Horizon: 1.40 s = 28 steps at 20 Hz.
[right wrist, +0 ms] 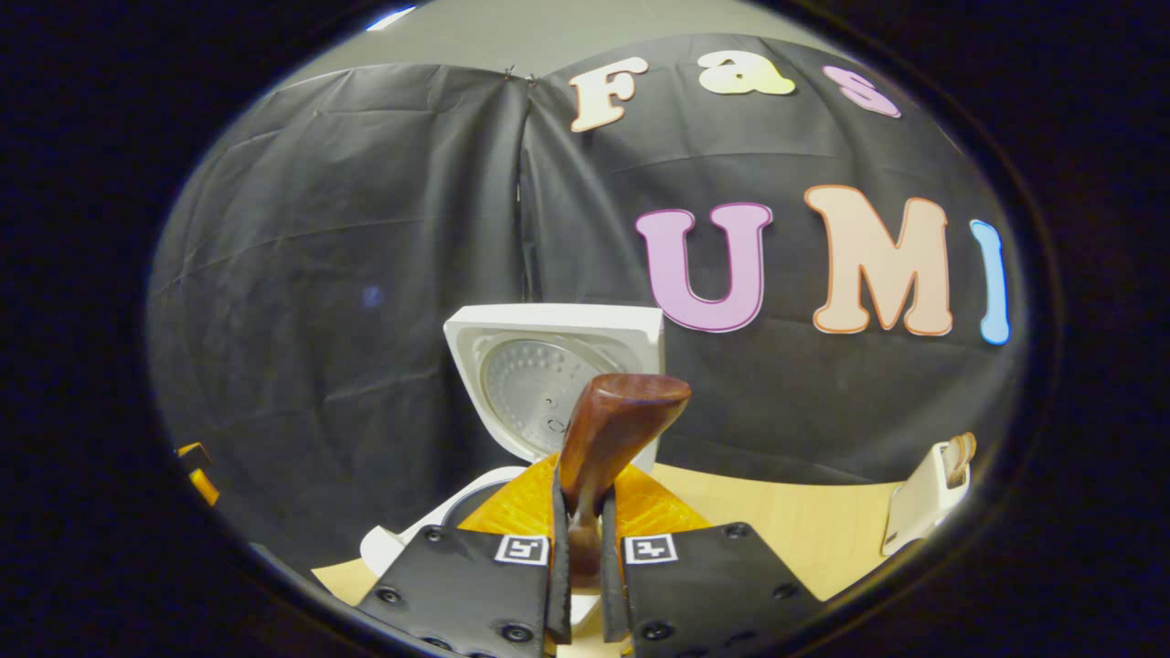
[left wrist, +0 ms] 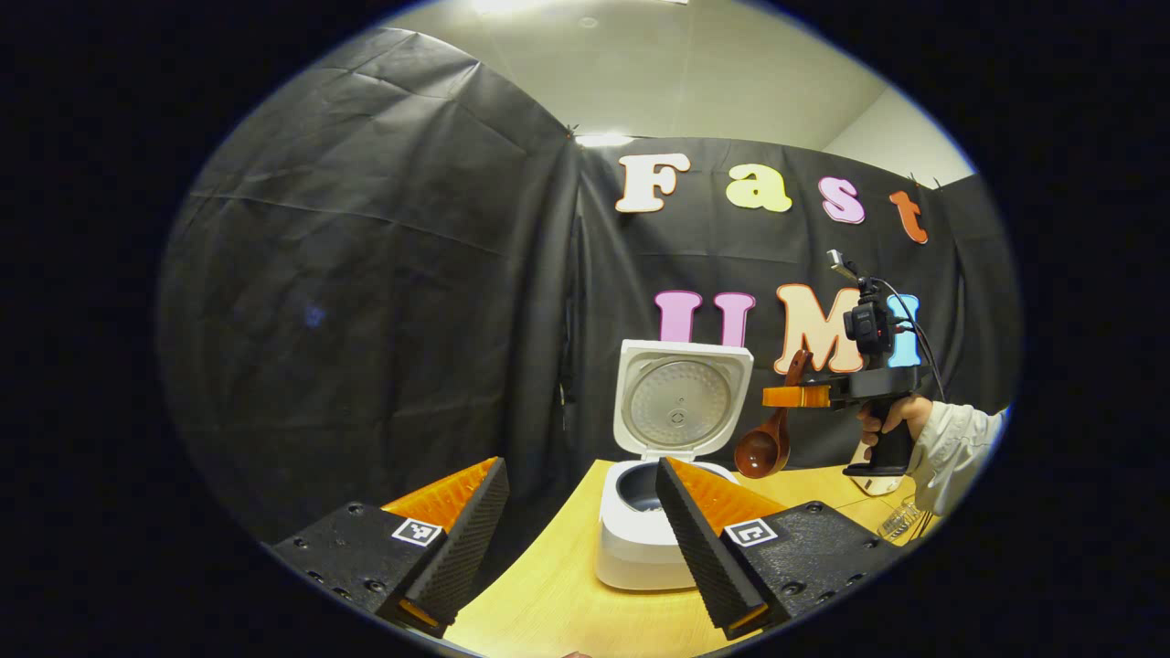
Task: Close the left gripper, press the button to open the rice cooker; take a wooden spoon from the chopstick holder with the right hand, scoop a spoonful of rice and pour it into the rice cooker, then put the wooden spoon back into the chopstick holder.
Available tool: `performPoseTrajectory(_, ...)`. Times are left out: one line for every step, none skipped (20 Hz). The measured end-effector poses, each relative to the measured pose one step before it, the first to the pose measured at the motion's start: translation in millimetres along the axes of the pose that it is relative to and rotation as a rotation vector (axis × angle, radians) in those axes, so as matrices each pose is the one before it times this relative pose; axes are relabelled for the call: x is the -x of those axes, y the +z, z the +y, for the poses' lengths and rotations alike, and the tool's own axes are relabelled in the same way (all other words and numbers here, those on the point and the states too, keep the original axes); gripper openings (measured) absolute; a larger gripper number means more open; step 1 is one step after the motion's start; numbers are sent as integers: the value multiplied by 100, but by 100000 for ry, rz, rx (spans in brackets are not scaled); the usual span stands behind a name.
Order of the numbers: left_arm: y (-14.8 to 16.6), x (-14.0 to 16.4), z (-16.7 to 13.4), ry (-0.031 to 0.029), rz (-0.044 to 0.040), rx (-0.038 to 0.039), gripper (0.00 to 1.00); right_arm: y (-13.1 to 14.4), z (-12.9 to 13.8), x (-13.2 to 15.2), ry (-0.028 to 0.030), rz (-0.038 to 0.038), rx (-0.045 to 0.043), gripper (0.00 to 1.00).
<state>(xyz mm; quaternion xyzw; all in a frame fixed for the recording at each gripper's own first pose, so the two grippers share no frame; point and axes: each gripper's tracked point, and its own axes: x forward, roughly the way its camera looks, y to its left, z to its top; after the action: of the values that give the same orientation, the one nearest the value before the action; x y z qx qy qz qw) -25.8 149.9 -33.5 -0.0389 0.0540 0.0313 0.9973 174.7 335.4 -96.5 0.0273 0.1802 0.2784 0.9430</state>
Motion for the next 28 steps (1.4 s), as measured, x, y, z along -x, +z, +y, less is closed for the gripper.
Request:
performPoseTrajectory(266, -350, -545, -1209, -245, -1, 94, 224, -651, 404, -695, -121, -870, 15)
performPoseTrajectory(218, -514, -574, -889, -148, -52, 95, 77, -888, 738, -837, -61, -630, 16)
performPoseTrajectory(327, -587, -466, -748, -241, 1, 94, -137, -746, 824, -875, -100, -305, 16)
performPoseTrajectory(213, -349, -513, -827, -385, -43, 94, 75, -939, 559, -1153, 59, -393, 16)
performPoseTrajectory(286, -292, -394, -803, -525, -180, 94, -100, -903, 736, -1231, -62, -524, 16)
performPoseTrajectory(130, -233, -375, -817, -397, -263, 94, -190, -990, 720, -1288, 169, -507, 16)
performPoseTrajectory(116, -328, -465, -880, -288, -199, 94, -66, -1179, 713, -1586, 199, -713, 16)
performPoseTrajectory(38, -372, -606, -1037, -22, -233, 94, -169, -1109, 535, -1436, 356, -413, 16)
performPoseTrajectory(73, -323, -514, -972, -10, -74, 95, -149, -1232, 375, -1906, 302, -567, 16)
performPoseTrajectory(-34, -162, -470, -1024, -66, 96, 96, -155, -1303, 594, -2010, 221, -693, 16)
performPoseTrajectory(25, -265, -564, -1035, 17, 189, 96, -187, -1204, 604, -2099, 78, -644, 16)
performPoseTrajectory(-56, -220, -543, -1103, 50, 263, 95, -105, -1332, 488, -2091, 54, -689, 16)
performPoseTrajectory(17, -186, -566, -1022, -47, 98, 95, -97, -1351, 697, -2189, 93, -677, 16)
performPoseTrajectory(-25, -359, -557, -1049, -61, -40, 95, -154, -1423, 602, -2127, 42, -520, 16)
performPoseTrajectory(109, -239, -516, -1034, -290, -84, 95, -504, -1683, 285, -2254, 54, -708, 16)
performPoseTrajectory(16, -239, -580, -1055, -78, -40, 95, -168, -1477, 634, -2306, 57, -679, 14)
performPoseTrajectory(88, -307, -505, -884, -47, 24, 95, 82, -1102, 718, -2492, 114, -749, 14)
performPoseTrajectory(-5, -313, -568, -1057, -90, 200, 95, -278, -1588, 551, -2483, 255, -982, 14)
performPoseTrajectory(45, -262, -532, -920, -155, 277, 95, -382, -1474, 561, -2410, 276, -1038, 14)
performPoseTrajectory(-8, -369, -572, -970, -73, 155, 95, -157, -1532, 522, -2264, 143, -1288, 14)
performPoseTrajectory(51, -293, -575, -887, -79, -28, 95, -143, -1429, 445, -2289, 62, -1161, 14)
performPoseTrajectory(22, -129, -526, -851, -128, -33, 95, -170, -1541, 487, -2149, 145, -976, 14)
performPoseTrajectory(39, -250, -650, -991, 10, 40, 96, -243, -1449, 322, -2265, 41, -670, 14)
performPoseTrajectory(-61, -296, -581, -1067, -74, 101, 95, -92, -1422, 316, -2019, 222, -326, 14)
performPoseTrajectory(-2, -263, -615, -921, 162, -94, 95, -325, -1371, 302, -2198, 151, 9, 14)
performPoseTrajectory(-101, -234, -507, -682, 175, -98, 95, -323, -1491, 188, -2159, 182, -50, 14)
performPoseTrajectory(38, -217, -565, -831, 86, 62, 95, -221, -1476, 251, -2245, 270, -182, 14)
performPoseTrajectory(1, -223, -629, -797, 49, 111, 96, -617, -1713, 56, -2118, 757, -526, 14)
